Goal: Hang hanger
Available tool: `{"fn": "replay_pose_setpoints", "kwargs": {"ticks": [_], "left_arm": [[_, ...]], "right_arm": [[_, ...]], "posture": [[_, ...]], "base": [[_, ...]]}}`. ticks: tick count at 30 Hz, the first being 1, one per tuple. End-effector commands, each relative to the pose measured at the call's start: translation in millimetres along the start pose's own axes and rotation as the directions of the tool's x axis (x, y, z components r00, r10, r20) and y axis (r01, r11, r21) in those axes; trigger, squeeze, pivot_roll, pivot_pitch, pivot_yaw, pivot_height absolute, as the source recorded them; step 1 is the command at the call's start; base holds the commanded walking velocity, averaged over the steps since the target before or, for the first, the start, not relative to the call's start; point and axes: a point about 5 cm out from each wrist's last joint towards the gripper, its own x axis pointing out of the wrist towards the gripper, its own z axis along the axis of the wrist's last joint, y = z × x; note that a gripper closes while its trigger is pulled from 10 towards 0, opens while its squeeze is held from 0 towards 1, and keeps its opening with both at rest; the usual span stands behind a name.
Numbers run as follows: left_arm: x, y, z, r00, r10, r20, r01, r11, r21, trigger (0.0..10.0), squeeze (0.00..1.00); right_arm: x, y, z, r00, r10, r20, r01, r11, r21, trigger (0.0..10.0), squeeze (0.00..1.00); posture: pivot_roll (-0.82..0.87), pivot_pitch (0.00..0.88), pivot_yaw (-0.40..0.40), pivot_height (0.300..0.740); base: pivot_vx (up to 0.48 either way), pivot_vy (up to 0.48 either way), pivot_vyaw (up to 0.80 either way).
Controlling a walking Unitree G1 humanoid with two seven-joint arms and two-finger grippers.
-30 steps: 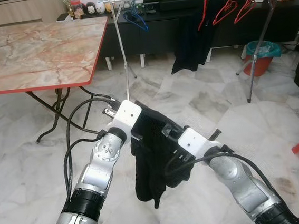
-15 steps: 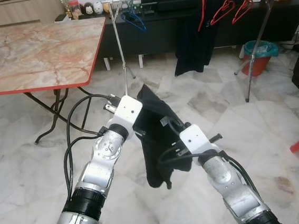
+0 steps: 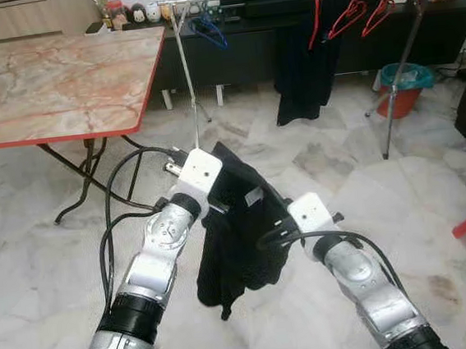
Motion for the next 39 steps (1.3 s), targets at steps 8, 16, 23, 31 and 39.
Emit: {"fn": "replay_pose_setpoints", "kwargs": {"ticks": [8, 16, 23, 31, 39], "left_arm": [[-24.2, -11.8, -9.4, 0.951, -0.305, -0.051, 0.306, 0.952, 0.010, 10.0, 0.00], [-26.6, 2.8, -18.8, 0.963, -0.245, -0.110, 0.249, 0.968, 0.018, 10.0, 1.00], [-24.7, 6.8, -14.7, 0.976, -0.198, -0.095, 0.202, 0.979, 0.032, 10.0, 1.00], [-27.9, 13.6, -14.1, 0.977, -0.190, -0.092, 0.196, 0.979, 0.059, 10.0, 1.00], [-47.3, 33.3, -21.2, 0.950, -0.264, -0.166, 0.297, 0.930, 0.216, 10.0, 1.00]], "right_arm": [[3.2, -15.4, 3.8, 0.998, -0.061, 0.016, 0.058, 0.986, 0.155, 0.0, 0.00], [1.8, 1.3, 15.8, 0.993, 0.096, 0.075, -0.107, 0.980, 0.165, 0.0, 0.00], [-0.4, 8.3, 14.5, 0.985, 0.158, 0.067, -0.167, 0.975, 0.144, 0.0, 0.00], [-3.3, 8.0, 13.6, 0.976, 0.210, 0.051, -0.215, 0.970, 0.111, 0.0, 0.00], [-12.5, -11.3, 8.6, 0.955, 0.298, 0.007, -0.298, 0.955, -0.005, 0.0, 0.00]], "posture": [[0.06, 0.000, 0.032, 0.740], [0.06, 0.000, 0.029, 0.740], [0.06, 0.000, 0.028, 0.740], [0.06, 0.000, 0.028, 0.740], [0.05, 0.000, 0.025, 0.740]], "base": [[0.000, 0.000, 0.00], [0.000, 0.000, 0.00], [0.000, 0.000, 0.00], [0.000, 0.000, 0.00], [0.000, 0.000, 0.00]]}}
